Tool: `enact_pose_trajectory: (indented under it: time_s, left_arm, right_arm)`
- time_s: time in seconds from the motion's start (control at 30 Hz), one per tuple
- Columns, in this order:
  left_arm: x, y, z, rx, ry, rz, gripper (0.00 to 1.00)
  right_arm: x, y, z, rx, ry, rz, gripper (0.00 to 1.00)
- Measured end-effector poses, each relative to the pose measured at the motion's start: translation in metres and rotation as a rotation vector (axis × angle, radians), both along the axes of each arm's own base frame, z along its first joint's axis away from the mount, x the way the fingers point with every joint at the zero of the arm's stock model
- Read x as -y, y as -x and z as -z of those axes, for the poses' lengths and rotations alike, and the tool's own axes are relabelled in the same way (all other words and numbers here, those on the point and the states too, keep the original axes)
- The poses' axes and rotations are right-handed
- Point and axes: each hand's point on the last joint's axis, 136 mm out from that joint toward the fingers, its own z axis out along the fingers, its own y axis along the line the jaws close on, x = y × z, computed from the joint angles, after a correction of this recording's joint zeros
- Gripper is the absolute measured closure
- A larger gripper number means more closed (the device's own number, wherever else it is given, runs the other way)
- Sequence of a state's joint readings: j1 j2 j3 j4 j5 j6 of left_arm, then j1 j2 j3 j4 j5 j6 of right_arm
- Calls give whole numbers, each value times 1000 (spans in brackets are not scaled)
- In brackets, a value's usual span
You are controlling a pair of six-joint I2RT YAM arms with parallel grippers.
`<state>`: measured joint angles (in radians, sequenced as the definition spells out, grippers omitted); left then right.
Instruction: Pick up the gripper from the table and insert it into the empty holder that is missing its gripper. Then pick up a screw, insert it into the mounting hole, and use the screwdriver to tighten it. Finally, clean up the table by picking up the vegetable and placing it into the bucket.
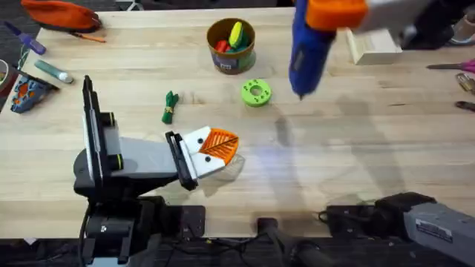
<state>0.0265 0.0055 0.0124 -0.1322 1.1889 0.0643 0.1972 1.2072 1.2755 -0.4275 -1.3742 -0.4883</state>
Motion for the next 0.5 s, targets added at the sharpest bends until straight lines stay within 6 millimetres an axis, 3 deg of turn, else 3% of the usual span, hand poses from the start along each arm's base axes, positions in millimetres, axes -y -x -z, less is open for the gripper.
enact_pose_trajectory:
  time_s: [0.2,0.5]
  left_arm:
    - [0,0,0,0,0,0,985]
    - [0,0,0,0,0,0,985]
  right_arm:
    - [-16,-25,-27,21,-29,124,979]
    - [-30,-29,-41,-43,-78,164,979]
